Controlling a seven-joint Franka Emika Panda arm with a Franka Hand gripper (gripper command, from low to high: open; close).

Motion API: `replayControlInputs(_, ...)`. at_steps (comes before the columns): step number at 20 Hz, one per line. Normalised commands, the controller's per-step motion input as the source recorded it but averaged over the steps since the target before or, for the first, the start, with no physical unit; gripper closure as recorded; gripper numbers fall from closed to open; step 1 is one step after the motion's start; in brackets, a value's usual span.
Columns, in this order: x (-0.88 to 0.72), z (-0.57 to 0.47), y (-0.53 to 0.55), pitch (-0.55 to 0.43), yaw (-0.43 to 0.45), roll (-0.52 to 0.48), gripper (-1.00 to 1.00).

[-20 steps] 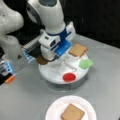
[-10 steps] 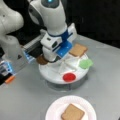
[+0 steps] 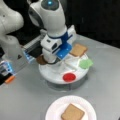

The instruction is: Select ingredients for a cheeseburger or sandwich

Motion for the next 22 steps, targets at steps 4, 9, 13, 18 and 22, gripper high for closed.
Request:
replayControlInputs(4,-0.05,-0.14,0.01,-0.090,0.095,-0.169,-1.00)
replayControlInputs(9,-0.08,-0.09,0.05,-0.086,0.087,-0.151,-1.00)
replayControlInputs(13,-0.12,-0.09,0.07,-0.076,0.085,-0.115,-1.00)
replayControlInputs(18,-0.18,-0.13,0.09,-0.073,0.073,-0.098,-1.00)
replayControlInputs(22,-0.20,-0.12,0.10,-0.066,0.050,-0.098,-1.00)
